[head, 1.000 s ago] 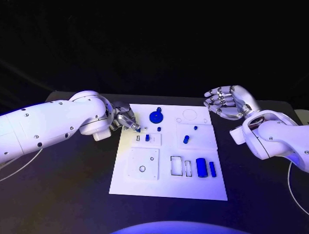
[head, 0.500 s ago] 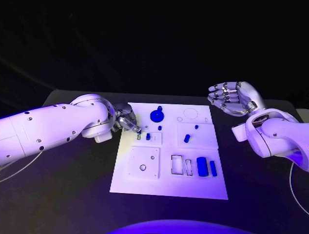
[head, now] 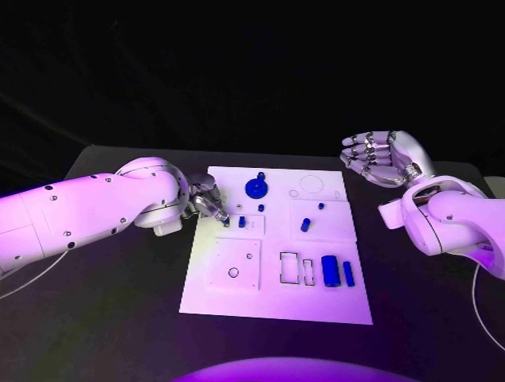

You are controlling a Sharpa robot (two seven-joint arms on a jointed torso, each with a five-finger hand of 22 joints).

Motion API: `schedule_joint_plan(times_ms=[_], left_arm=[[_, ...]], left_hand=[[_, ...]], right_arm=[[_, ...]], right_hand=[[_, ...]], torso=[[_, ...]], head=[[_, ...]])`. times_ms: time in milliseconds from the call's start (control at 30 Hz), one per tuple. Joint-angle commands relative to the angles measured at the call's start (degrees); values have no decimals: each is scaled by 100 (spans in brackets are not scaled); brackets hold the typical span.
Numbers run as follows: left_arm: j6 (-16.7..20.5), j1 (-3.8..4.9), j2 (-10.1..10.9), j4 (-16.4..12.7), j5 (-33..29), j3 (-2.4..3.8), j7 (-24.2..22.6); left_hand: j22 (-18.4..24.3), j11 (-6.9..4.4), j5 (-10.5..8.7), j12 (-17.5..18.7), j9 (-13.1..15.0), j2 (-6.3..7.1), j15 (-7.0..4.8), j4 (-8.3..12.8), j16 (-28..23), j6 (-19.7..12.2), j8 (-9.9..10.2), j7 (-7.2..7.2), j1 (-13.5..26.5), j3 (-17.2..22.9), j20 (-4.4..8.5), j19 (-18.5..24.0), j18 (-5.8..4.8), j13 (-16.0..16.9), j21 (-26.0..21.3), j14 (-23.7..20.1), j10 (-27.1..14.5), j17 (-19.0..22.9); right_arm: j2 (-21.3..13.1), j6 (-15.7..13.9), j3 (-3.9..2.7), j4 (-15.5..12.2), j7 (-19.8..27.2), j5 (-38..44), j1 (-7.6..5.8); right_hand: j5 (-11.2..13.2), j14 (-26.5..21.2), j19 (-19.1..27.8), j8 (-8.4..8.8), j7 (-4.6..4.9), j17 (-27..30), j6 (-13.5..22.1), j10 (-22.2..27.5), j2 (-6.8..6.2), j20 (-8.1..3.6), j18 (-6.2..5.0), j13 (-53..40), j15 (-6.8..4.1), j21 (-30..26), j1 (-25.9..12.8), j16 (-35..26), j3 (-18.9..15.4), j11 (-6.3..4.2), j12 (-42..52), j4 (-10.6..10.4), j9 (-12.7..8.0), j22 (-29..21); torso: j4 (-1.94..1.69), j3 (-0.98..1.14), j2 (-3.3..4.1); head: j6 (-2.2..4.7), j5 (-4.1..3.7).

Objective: Assemble the parts on the task board

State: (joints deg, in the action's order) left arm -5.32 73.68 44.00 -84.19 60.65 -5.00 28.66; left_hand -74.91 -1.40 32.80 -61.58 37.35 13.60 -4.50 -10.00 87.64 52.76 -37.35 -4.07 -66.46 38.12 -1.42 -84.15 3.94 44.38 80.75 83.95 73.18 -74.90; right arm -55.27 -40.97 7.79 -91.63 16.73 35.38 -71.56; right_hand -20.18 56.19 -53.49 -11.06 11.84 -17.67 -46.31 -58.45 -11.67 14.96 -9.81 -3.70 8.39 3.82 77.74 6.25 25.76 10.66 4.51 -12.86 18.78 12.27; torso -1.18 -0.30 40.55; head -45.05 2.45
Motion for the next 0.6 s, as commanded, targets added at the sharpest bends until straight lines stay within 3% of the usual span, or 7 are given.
schedule_joint_plan(times_ms=[33,600], left_arm=[[-239,-6,-15,-2,100,-1,31],[-351,-13,-21,-9,87,-7,35]], left_hand=[[-337,3,23,-27,8,9,-46,1167,40,97,-1,77,-13,1128,42,-162,-101,4,34,500,50,-1090],[-334,1,45,-44,11,18,-47,1170,43,105,-2,79,-9,1119,44,-160,-100,33,31,501,64,-1096]], right_arm=[[11,-15,-1,2,86,-30,-2],[17,-28,-1,8,67,-42,-3]], right_hand=[[-27,-11,32,31,206,14,-36,-14,48,-1,-70,8,32,-27,-38,-37,-10,15,-36,27,-8,-18],[-28,-13,40,53,232,46,-33,-1,52,9,-70,10,45,-24,-56,-62,-30,33,-63,25,-19,-69]], torso=[[0,-3,-1],[8,1,-3]], head=[[-6,3],[-20,16]])
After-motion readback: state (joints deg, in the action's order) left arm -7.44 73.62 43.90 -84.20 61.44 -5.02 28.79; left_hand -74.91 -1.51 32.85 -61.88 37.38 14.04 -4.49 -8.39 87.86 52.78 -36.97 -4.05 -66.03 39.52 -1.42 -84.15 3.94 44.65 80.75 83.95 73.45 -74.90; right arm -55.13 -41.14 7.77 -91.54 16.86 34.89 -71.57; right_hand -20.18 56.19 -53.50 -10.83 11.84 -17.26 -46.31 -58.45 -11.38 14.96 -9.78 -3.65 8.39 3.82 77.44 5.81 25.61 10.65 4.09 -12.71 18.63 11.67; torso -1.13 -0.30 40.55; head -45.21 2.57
